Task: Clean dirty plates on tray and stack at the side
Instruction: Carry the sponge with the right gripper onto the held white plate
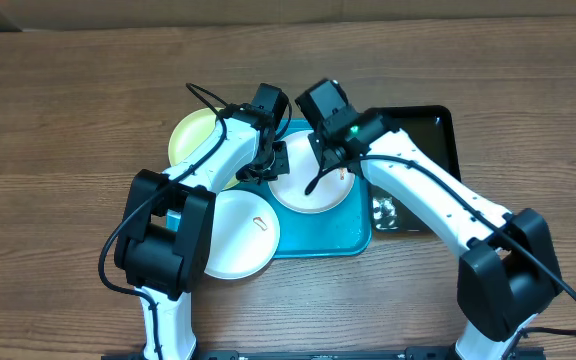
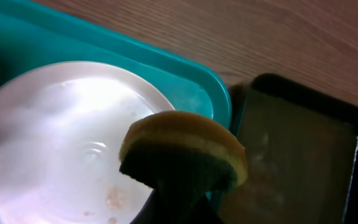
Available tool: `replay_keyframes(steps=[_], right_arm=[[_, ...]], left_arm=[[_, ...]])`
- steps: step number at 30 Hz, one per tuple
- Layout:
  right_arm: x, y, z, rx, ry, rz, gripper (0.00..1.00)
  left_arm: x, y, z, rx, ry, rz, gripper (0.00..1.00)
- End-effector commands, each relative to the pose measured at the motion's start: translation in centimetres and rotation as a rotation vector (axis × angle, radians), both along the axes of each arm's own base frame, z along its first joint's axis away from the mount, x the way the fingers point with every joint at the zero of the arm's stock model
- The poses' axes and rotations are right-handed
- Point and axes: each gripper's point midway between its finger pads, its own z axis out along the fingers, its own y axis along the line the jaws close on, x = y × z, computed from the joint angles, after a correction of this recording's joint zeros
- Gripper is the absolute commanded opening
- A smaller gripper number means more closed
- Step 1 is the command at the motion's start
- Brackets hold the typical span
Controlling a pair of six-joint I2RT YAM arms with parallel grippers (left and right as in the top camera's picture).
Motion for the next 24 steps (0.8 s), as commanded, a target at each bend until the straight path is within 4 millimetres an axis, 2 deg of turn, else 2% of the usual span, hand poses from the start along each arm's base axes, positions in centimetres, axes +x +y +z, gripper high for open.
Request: replay_keyframes(steps=[1,6,15,21,24], right_arm=[[0.2,-0.9,-1.2,-0.022,-0.031,-0.029,0.04],[0.2,-0.9,-3.2,-0.020,-0.033,-0.029,0.04],[0.0,-1.0,-8.6,-0.077,0.048,-0.025,0.04],[-1.4,-1.8,-12.0,-0.117,0.141,-0.060,0.04],[-2.8,-0.3,-13.3,-0.028,0.227,-0.034,0.04]], left_arm=[[-0.7,0.6,-1.3,0.025,0.038,-0.003,0.04],[-0.8,0.7,-1.4,0.027,0.042,-0.003,0.04],[-1.0,0.6,-1.4,0.023,0.051,-0.003,0.04],[-1.2,0.7,-1.4,0.026,0.056,-0.004,0.04],[-1.2,0.7,-1.4,0.027,0.058,-0.004,0.04]])
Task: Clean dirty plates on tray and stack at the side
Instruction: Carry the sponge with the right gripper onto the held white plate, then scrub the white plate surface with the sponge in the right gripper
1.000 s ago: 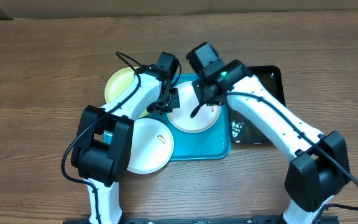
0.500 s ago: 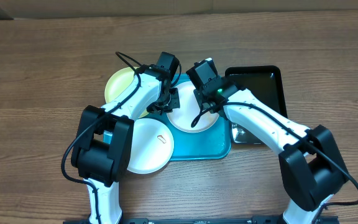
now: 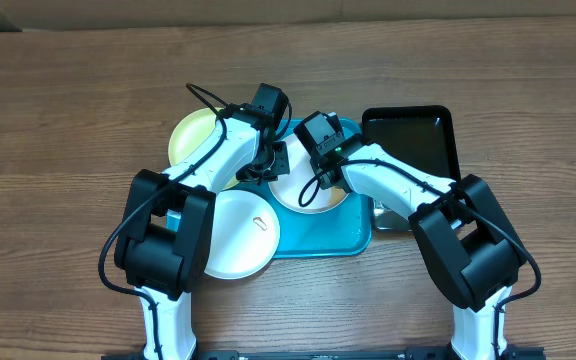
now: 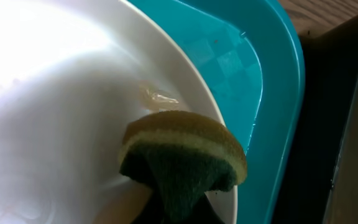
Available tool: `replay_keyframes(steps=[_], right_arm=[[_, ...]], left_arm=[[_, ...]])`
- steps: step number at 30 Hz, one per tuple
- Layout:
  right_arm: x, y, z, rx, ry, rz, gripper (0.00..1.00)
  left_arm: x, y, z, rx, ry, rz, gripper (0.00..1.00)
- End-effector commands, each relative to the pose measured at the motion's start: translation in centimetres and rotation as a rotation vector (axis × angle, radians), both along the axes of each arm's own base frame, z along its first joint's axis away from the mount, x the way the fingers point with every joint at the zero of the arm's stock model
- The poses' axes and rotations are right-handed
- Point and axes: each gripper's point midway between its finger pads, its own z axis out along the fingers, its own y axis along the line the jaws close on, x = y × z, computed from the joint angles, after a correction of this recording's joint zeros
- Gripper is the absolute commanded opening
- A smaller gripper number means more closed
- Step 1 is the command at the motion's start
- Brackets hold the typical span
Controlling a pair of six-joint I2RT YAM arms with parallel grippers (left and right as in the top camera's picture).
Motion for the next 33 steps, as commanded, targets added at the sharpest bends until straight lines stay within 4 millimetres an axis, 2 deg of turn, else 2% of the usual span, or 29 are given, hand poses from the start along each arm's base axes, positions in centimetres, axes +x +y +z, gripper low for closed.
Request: replay_keyframes(steps=[1,4,11,13,17,21,23,25,29,33], right_arm=[[-2.6,1.4,-3.3,0.098,0.159,0.005,0.04],[-3.8,3.4,-3.5,0.213,0.230,0.029,0.04],[-5.3,6.1,-3.2,0.400,0.344,0.026,0.04],[-5.4,7.3,-2.1,0.505,0.391,0.044,0.04],[-3.8,9.6,3.1,0.775,0.432,0.145,0.04],[-1.0,8.8,7.9,0.914,0.373,0.159,0.04],[0.0,7.8,9.3,0.927,0.337,0.146,0.04],[0.2,7.1,9.9,0.926,0.326,0.143,0.04],[-0.9,6.2,8.9,0.838,0.332,0.220,0.04],[0.0,2.7,6.2,0.582,0.273,0.118,0.04]], left_arm=[[-1.0,0.7,-1.4,0.028,0.051,-0.003,0.04],[-1.0,0.7,-1.4,0.028,0.050,-0.003,0.04],[-1.0,0.7,-1.4,0.028,0.050,-0.003,0.04],[-1.0,0.7,-1.4,0.028,0.050,-0.003,0.04],[-1.0,0.7,-1.4,0.028,0.049,-0.003,0.04],[-1.0,0.7,-1.4,0.028,0.050,-0.003,0.04],[-1.0,0.7,-1.4,0.028,0.050,-0.003,0.04],[-1.0,0.7,-1.4,0.028,0.050,-0.003,0.04],[-1.0,0.7,-1.4,0.028,0.050,-0.003,0.04],[-1.0,0.7,-1.4,0.028,0.049,-0.003,0.04]])
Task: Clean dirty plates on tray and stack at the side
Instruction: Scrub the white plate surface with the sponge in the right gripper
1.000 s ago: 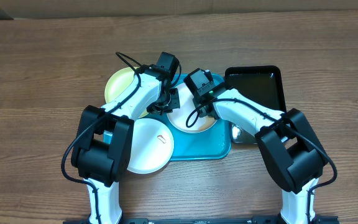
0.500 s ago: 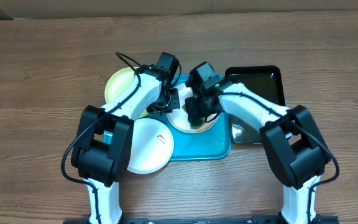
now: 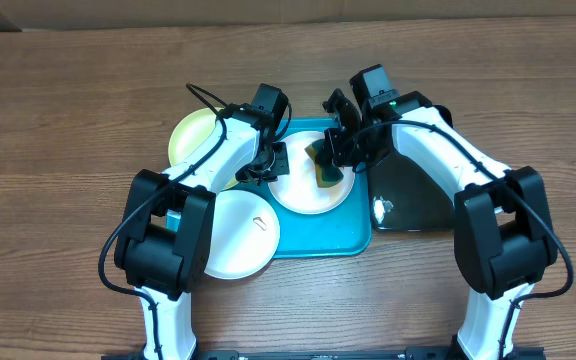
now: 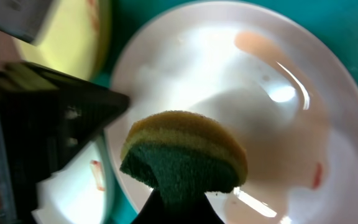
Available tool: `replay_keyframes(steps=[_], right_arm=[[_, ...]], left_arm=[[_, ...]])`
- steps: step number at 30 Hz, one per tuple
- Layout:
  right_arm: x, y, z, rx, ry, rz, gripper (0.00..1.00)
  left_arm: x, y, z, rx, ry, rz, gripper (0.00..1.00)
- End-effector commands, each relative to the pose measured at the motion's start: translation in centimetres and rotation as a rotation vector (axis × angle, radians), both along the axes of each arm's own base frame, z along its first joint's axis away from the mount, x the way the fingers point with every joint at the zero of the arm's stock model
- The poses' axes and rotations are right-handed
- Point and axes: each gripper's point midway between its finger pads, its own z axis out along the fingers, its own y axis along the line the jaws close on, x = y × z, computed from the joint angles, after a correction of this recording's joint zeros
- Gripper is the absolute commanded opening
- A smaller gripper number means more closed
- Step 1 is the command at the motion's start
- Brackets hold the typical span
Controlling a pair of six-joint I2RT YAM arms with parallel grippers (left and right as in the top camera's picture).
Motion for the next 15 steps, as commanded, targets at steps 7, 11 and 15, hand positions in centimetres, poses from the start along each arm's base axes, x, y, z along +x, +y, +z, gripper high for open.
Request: replay_keyframes(steps=[7,11,15], right_arm=[[2.6,-4.9,-0.6,-0.536,-0.278,-0.052,0.04],[3.4,-3.3,0.1,-0.574,-0.378,-0.045,0.04],[4.6,-2.1,0.8,-0.538,-0.439,-0.065,0.04]], left_arm=[[-0.9,0.7,-1.3,0.026,0.043,-0.003,0.04],[-0.9,0.7,-1.3,0.026,0.043,-0.003,0.04],[-0.9,0.7,-1.3,0.026,0.044,-0.003,0.04]])
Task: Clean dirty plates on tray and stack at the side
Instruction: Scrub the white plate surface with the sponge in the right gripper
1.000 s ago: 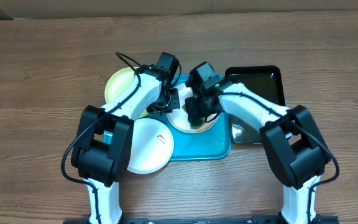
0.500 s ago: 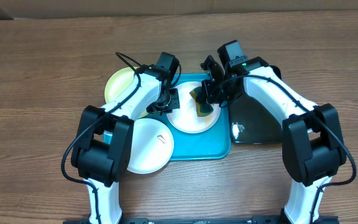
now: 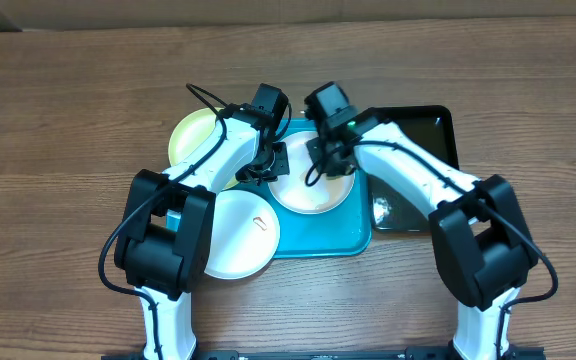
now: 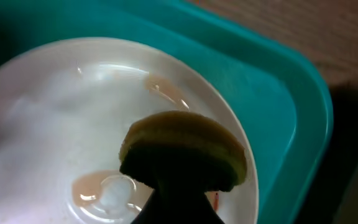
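A white plate (image 3: 313, 192) with a pinkish wet film and a red smear lies on the teal tray (image 3: 353, 238). My right gripper (image 3: 326, 160) is shut on a yellow-and-green sponge (image 4: 182, 149), which hangs over the plate's (image 4: 61, 118) far right part. In the right wrist view the gripper (image 4: 179, 202) is a dark shape under the sponge. My left gripper (image 3: 274, 160) sits at the plate's left rim, its fingers closed over the edge.
A yellow plate (image 3: 190, 135) lies left of the tray, partly under the left arm. A white plate (image 3: 238, 232) lies at the tray's front left. A black tray (image 3: 423, 165) holding a shiny scrap (image 3: 383, 210) lies to the right of the teal tray (image 4: 278, 106).
My right gripper with the sponge has moved left, from beside the black tray to above the plate's far edge, and its wrist has turned. The left arm has stayed put.
First the sponge hung over the plate's right side. Then it was low against the plate's right rim. After that the right arm stood out over the black tray with the sponge above the plate. Now it is over the plate's far right. The left gripper stayed at the rim throughout.
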Available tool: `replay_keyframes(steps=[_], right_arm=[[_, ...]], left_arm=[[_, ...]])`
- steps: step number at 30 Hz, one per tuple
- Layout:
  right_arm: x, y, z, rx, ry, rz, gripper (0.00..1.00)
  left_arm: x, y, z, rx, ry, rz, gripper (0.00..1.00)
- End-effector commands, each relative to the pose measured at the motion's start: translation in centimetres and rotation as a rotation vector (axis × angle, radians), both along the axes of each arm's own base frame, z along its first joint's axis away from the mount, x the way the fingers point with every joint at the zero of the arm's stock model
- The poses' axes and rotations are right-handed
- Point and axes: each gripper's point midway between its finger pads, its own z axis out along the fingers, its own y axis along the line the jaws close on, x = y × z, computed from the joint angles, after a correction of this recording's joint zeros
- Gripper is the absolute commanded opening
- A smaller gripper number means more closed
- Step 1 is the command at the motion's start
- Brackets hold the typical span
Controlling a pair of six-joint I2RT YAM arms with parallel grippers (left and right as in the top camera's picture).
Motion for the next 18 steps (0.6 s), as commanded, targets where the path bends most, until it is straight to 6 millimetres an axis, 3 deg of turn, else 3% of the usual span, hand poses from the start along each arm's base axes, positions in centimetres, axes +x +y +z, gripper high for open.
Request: replay_keyframes(steps=[1,4,10,18], right_arm=[[1.9,-0.7,2.5,-0.011,-0.106,-0.051,0.04],[2.6,-0.7,2.8,0.025,-0.121,-0.066,0.04],[3.3,1.6,3.3,0.210,-0.101,-0.012,0.04],[4.4,0.6,3.5,0.243,-0.115,-0.018,0.04]], left_arm=[[-0.9,0.7,-1.3,0.026,0.044,-0.003,0.04],[-0.9,0.7,-1.3,0.026,0.044,-0.003,0.04],[-0.9,0.7,-1.3,0.026,0.044,-0.003,0.04],[-0.8,0.7,-1.3,0.026,0.043,-0.003,0.04]])
